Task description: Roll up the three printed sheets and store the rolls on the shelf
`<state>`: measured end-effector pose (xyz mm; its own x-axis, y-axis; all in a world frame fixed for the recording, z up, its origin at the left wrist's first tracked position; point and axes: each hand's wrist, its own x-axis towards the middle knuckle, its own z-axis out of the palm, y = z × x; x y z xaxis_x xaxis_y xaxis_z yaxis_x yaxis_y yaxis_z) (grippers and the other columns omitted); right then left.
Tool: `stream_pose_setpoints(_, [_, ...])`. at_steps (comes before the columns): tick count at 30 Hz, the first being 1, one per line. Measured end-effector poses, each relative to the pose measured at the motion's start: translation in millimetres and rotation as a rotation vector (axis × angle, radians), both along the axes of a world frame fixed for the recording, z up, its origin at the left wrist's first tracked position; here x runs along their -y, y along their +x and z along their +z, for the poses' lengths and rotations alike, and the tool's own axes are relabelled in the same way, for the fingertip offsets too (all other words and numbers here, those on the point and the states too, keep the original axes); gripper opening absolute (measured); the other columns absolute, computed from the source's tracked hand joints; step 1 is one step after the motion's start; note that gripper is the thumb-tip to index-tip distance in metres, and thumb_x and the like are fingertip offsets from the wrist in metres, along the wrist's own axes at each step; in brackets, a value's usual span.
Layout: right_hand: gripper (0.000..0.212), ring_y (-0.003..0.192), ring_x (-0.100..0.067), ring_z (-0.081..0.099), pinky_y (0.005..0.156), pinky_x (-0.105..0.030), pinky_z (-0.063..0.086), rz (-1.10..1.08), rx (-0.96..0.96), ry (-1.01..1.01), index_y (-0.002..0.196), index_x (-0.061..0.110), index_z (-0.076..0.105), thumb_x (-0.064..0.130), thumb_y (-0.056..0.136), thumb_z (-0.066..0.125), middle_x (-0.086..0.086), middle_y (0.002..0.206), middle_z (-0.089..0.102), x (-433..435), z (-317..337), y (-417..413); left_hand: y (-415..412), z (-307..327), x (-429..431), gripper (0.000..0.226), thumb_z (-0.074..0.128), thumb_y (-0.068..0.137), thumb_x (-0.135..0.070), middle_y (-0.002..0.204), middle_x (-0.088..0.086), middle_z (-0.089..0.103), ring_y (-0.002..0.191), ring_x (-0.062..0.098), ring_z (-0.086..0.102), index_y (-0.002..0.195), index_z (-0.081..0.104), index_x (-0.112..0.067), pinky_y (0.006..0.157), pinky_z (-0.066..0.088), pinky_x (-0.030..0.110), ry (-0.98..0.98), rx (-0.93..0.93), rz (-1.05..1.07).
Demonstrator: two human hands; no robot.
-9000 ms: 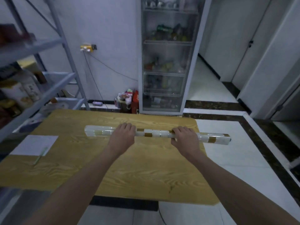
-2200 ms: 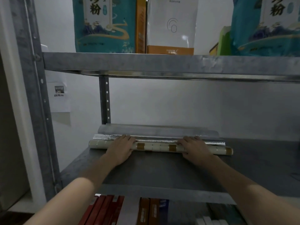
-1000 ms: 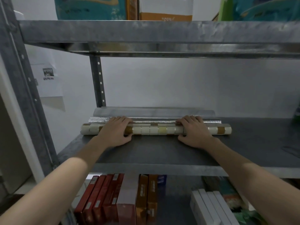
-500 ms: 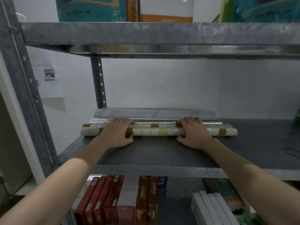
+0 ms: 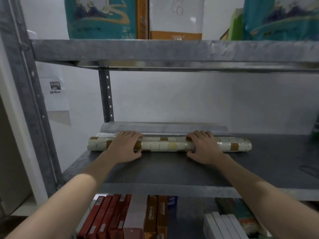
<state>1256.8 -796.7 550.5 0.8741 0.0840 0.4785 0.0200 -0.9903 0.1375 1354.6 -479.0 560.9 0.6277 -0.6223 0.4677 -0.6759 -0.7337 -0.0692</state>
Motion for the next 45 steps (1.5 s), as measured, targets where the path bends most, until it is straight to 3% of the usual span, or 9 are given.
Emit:
stream_pose_setpoints(6, [0.067, 0.13, -0.024, 0.045, 0.116, -0.04, 0.026, -0.011, -0.01, 0.018, 0.145, 0.022, 0.039, 0.051, 0.088, 0.057, -0.002, 0.142, 0.048, -4.3, -6.1, 0.5, -0.4, -9.4, 3.1, 0.058, 0.06, 0.089, -0.046, 0.142, -0.002, 0.05, 0.128, 0.015, 0.046, 0.14, 0.041, -0.025, 0.111, 0.032, 0.033, -0.003, 0.011, 0.035])
stream_pose_setpoints(12, [0.066, 0.132, -0.025, 0.043, 0.117, -0.041, 0.025, -0.016, 0.025, 0.023, 0.144, 0.02, 0.041, 0.049, 0.087, 0.059, -0.003, 0.144, 0.047, -9.5, -6.8, -1.9, -5.1, -6.4, 1.8, 0.069, 0.065, 0.088, -0.042, 0.148, 0.001, 0.044, 0.135, 0.018, 0.041, 0.147, 0.035, -0.023, 0.116, 0.028, 0.036, -0.01, -0.02, 0.043])
stream_pose_setpoints(45, [0.062, 0.128, -0.025, 0.045, 0.112, -0.04, 0.031, -0.016, 0.072, 0.031, 0.142, 0.016, 0.045, 0.043, 0.088, 0.06, -0.005, 0.139, 0.049, -35.7, 0.3, -17.0, -28.8, 6.7, -6.8, 0.07, 0.056, 0.09, -0.052, 0.149, 0.003, 0.043, 0.134, 0.02, 0.041, 0.147, 0.034, -0.019, 0.115, 0.028, 0.035, -0.02, 0.029, 0.038])
